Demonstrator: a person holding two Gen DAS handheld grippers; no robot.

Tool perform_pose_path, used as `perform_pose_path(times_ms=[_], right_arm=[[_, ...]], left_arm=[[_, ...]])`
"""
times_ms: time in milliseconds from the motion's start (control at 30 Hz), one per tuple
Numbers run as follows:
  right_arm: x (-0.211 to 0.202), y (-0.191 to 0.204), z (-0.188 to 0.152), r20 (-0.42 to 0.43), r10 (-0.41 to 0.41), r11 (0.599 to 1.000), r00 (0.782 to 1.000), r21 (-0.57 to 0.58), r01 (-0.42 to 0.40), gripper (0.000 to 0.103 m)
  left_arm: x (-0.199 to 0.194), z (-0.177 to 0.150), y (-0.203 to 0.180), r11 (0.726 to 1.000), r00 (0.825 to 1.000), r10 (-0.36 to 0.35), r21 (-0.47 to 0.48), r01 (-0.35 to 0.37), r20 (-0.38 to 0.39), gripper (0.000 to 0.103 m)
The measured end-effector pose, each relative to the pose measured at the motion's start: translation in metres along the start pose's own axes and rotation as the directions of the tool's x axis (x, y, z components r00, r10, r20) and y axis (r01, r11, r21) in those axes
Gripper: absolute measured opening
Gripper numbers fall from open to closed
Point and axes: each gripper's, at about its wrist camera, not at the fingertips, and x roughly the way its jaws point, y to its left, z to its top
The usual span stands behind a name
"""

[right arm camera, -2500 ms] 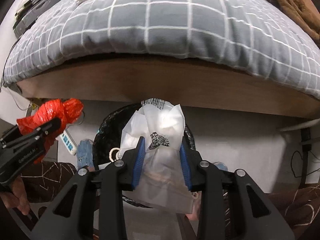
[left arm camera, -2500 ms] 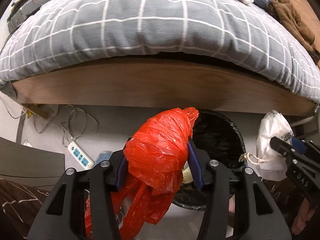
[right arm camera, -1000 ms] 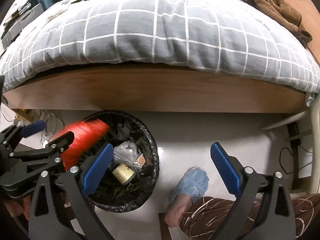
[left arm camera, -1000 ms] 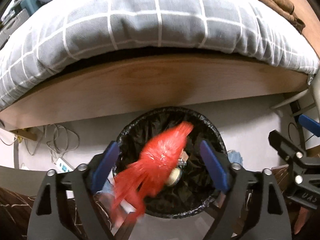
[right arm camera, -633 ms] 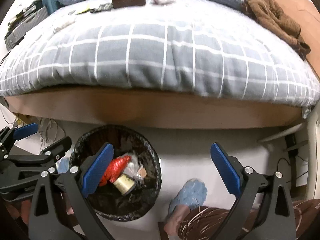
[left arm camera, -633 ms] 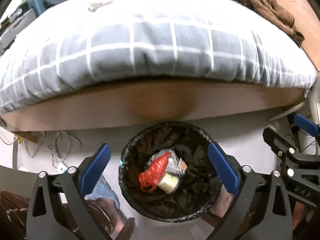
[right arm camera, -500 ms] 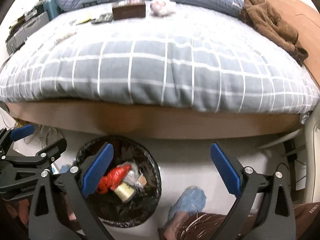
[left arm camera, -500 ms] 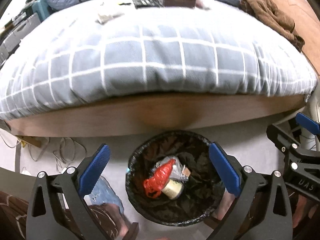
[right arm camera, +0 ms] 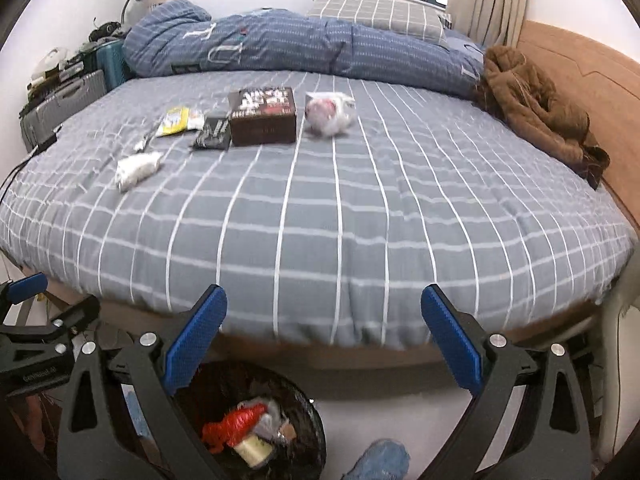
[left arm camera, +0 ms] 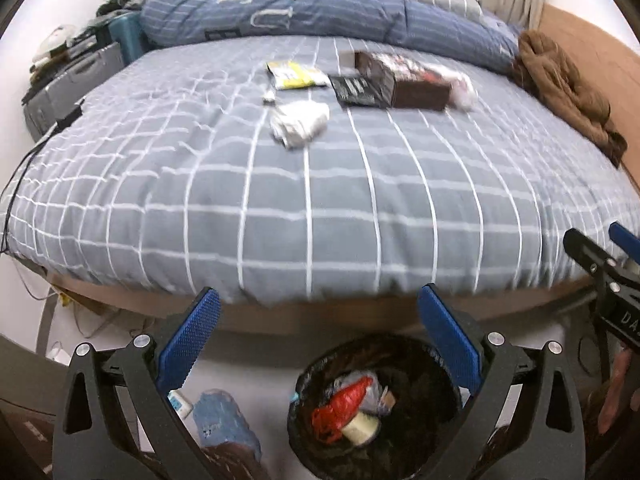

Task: Collect trash
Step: 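Move both open tools back over the trash on the bed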

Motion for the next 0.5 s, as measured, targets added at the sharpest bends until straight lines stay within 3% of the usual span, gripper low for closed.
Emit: perform_pose_path(times_ms=[500], right_arm=[[0.060, -0.011, 0.068, 0.019, -0.023, 1.000, 1.000, -0.005, 0.023, 0.094]], left_arm=[[0.020, 0.068, 0.013, 1.000, 0.999, 0.014, -0.016, -0.013, 0.039, 0.097]])
